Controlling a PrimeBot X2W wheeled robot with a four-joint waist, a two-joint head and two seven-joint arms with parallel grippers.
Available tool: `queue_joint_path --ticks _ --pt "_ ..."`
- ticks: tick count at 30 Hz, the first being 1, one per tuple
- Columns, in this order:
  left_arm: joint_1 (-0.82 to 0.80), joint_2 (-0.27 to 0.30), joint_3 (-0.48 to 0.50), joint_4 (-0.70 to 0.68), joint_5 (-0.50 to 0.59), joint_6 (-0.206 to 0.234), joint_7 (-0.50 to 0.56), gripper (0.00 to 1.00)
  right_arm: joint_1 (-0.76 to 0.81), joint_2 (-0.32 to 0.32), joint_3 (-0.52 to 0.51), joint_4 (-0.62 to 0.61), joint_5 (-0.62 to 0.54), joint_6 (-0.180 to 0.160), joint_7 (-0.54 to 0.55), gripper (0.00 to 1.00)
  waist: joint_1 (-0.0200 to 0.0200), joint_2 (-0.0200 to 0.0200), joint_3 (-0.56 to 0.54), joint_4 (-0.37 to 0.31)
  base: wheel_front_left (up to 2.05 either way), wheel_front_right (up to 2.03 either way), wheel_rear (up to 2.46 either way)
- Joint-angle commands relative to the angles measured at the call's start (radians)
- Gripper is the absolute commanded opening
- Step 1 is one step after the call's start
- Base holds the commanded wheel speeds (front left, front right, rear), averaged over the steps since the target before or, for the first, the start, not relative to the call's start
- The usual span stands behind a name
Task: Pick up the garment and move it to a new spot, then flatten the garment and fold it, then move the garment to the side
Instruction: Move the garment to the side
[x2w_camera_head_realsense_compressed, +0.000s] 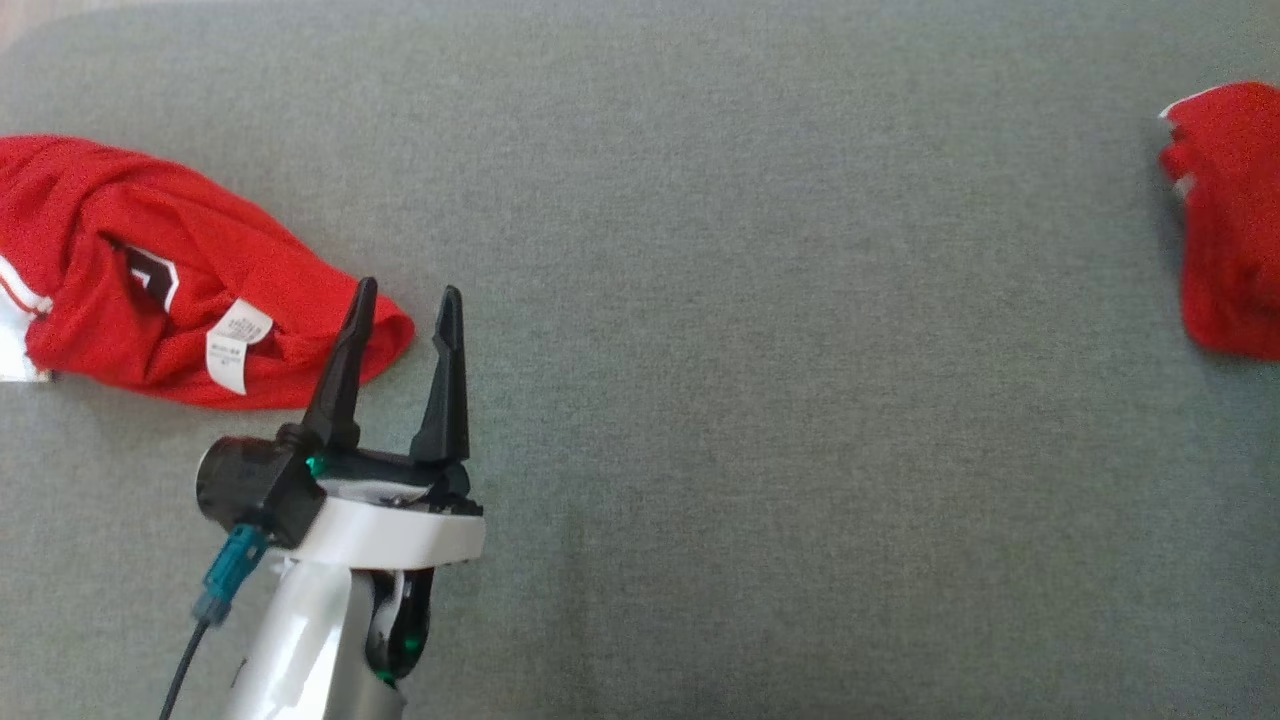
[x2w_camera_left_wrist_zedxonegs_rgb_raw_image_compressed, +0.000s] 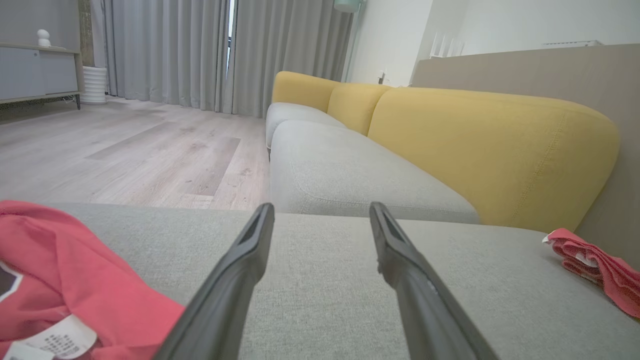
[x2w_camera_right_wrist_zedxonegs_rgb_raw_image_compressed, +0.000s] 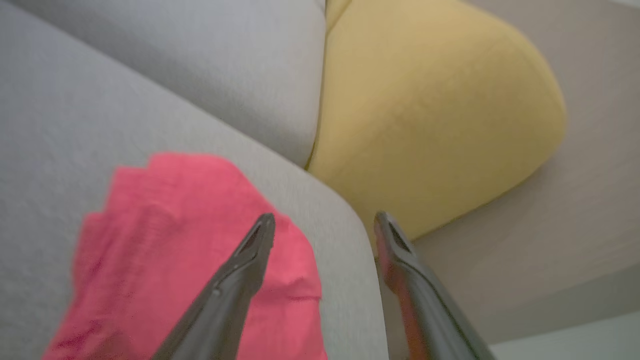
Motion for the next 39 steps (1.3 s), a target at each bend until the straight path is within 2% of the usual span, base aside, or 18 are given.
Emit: queue_joint_path --ticks 1,4,9,12,15,19,26,31,39 --pt "-0.018 0.004 0.041 -0.027 0.005 -0.005 -0.005 1.00 -0.002 0.012 -0.028 -0.065 0.005 -0.001 -0.030 1.00 -0.0001 0.0000 -0.021 -0.007 0.00 0.00 0.00" --pt "-0.008 0.004 0.051 -0.029 0.009 -0.005 -0.005 1.00 -0.009 0.099 -0.085 -0.134 0.014 -0.001 -0.069 1.00 -0.0001 0.0000 -0.050 -0.016 0.00 0.00 0.00" --pt "0.022 0.004 0.075 -0.033 0.018 -0.005 -0.005 1.00 -0.013 0.309 -0.156 -0.269 0.057 -0.001 -0.114 1.00 -0.0001 0.0000 -0.110 -0.034 0.00 0.00 0.00" --pt "0.042 0.004 0.077 -0.032 0.023 -0.005 -0.005 1.00 0.004 0.433 -0.159 -0.349 0.066 -0.001 -0.125 1.00 -0.0001 0.0000 -0.151 -0.038 0.00 0.00 0.00" --pt "0.064 0.004 0.082 -0.036 0.032 -0.005 -0.005 1.00 0.055 0.515 -0.122 -0.422 0.106 -0.001 -0.123 1.00 -0.0001 0.0000 -0.199 -0.032 0.00 0.00 0.00" --pt "0.084 0.004 0.085 -0.038 0.029 -0.005 -0.005 1.00 0.120 0.529 -0.077 -0.462 0.152 -0.001 -0.120 1.00 -0.0001 0.0000 -0.228 -0.025 0.00 0.00 0.00" --pt "0.139 0.004 0.074 -0.033 0.036 -0.006 -0.005 1.00 0.301 0.532 0.017 -0.499 0.301 -0.001 -0.162 1.00 -0.0001 0.0000 -0.258 -0.018 0.00 0.00 0.00" --pt "0.173 0.004 0.074 -0.021 0.035 -0.001 -0.005 1.00 0.412 0.532 0.050 -0.511 0.370 -0.001 -0.181 1.00 -0.0001 0.0000 -0.269 -0.019 0.00 0.00 0.00" --pt "0.212 0.004 0.078 -0.031 0.025 0.016 -0.005 1.00 0.549 0.532 0.065 -0.620 0.434 -0.001 -0.183 1.00 -0.0001 0.0000 -0.281 -0.019 0.00 0.00 0.00"
